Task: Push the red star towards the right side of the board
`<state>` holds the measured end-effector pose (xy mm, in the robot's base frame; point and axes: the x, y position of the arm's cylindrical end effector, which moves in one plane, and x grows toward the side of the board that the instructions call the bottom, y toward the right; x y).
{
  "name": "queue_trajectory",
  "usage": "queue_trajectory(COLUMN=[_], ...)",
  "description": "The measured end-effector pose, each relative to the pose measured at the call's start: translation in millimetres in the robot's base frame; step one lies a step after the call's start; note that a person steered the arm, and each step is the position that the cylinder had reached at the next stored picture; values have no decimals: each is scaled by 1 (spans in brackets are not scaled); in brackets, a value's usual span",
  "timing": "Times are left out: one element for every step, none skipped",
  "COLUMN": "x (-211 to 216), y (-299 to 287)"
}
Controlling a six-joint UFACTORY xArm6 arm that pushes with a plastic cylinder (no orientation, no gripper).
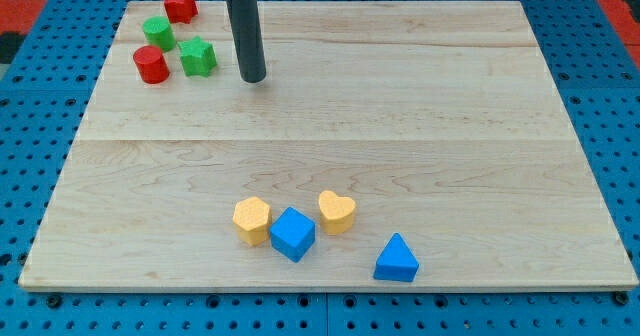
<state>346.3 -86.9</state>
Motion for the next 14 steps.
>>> queue_trajectory(x=[48,53,32,22,22,20,11,-18,-58,-107,-148,-155,-155,-155], y=[-3,-46,-113,-171,-182,-189,-193,-194,-194,-185,-145,-125,-114,-90])
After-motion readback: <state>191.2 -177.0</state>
